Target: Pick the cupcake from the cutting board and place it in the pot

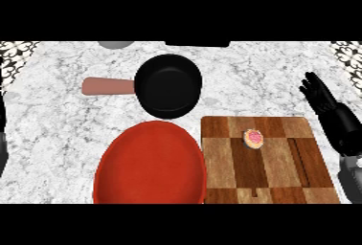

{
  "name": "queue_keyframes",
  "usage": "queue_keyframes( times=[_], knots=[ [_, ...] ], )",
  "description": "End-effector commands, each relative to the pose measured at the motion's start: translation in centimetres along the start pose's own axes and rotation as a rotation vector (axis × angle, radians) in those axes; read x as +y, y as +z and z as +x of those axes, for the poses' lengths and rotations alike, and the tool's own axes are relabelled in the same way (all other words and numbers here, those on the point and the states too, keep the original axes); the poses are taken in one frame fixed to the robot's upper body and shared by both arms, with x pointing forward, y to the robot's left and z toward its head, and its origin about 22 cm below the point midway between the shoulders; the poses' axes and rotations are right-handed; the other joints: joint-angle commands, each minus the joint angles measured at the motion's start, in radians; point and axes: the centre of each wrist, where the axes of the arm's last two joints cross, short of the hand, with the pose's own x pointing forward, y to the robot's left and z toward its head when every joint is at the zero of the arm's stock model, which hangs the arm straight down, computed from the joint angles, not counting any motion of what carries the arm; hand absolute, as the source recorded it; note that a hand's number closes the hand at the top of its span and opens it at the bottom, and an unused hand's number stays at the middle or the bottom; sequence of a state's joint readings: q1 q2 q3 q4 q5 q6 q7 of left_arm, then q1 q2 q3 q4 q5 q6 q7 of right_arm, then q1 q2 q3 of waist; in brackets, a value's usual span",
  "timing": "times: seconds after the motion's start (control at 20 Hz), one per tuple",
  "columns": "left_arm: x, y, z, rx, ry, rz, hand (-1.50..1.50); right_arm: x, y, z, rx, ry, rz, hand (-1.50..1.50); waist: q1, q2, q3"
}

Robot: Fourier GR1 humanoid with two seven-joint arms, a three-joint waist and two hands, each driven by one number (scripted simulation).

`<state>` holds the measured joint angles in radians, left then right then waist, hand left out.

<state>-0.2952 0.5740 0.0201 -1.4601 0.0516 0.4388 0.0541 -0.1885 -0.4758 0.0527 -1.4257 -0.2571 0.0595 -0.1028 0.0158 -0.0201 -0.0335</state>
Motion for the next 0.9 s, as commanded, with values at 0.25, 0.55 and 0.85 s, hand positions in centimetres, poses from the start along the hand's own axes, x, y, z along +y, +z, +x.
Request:
queue_keyframes(
  times=[0.25,0.55,0.85],
  knots=[
    [-6.9,3.0,2.1,0.070,0.313,-0.269,0.00,1.2,-7.6,5.7,-0.321,-0.098,0.431,1.50,0.088,0.052,0.038],
    [-6.5,4.3,0.9,0.189,0.375,-0.346,0.00,-1.5,-7.3,0.5,-0.435,0.046,0.401,-1.50,0.076,0.046,0.039],
    [-6.3,4.8,0.4,0.211,0.371,-0.329,0.00,-5.6,-9.2,2.1,-0.569,0.042,0.550,-1.50,0.048,0.036,0.037]
  ],
)
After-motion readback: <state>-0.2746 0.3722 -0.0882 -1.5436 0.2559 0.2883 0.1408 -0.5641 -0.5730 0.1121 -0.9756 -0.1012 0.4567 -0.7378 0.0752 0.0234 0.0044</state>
